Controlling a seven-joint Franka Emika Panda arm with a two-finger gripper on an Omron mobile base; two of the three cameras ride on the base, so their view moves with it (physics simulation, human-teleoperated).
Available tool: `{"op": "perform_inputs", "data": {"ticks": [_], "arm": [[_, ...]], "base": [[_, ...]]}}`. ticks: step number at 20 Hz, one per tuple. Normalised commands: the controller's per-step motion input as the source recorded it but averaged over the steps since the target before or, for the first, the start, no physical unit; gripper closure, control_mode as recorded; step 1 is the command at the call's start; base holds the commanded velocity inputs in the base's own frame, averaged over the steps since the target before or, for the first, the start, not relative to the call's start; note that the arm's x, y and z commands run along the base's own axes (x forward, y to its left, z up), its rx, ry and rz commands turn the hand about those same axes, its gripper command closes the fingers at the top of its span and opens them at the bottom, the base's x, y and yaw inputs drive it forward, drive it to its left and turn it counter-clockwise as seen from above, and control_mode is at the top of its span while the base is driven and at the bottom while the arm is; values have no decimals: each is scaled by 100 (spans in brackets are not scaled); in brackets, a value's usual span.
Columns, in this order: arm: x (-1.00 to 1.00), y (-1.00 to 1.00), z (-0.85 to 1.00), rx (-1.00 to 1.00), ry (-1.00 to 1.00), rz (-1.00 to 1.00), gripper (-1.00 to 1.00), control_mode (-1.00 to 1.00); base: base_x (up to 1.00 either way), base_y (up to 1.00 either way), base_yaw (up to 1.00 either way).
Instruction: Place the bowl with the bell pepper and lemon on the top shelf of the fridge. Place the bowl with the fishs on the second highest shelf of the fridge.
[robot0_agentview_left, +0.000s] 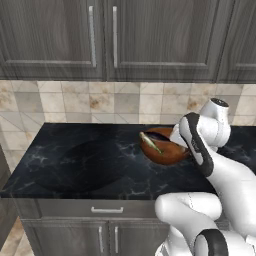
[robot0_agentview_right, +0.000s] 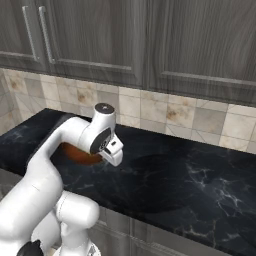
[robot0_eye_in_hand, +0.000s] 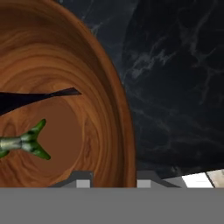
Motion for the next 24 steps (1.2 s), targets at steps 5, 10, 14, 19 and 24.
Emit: {"op": "perform_inputs", "data": {"ticks": [5, 10, 14, 19, 24], "arm": [[-74, 0, 94, 0, -1, 0, 100, -100], [-42, 2, 44, 0, -12, -5, 100, -100], [0, 0, 0, 0, -2, 0, 100, -100], [0, 0, 0, 0, 0, 0, 100, 100], [0, 0, 0, 0, 0, 0, 100, 100]], "base": [[0, 0, 0], [0, 0, 0], [0, 0, 0], [-61, 0, 3], [-100, -4, 2]]}}
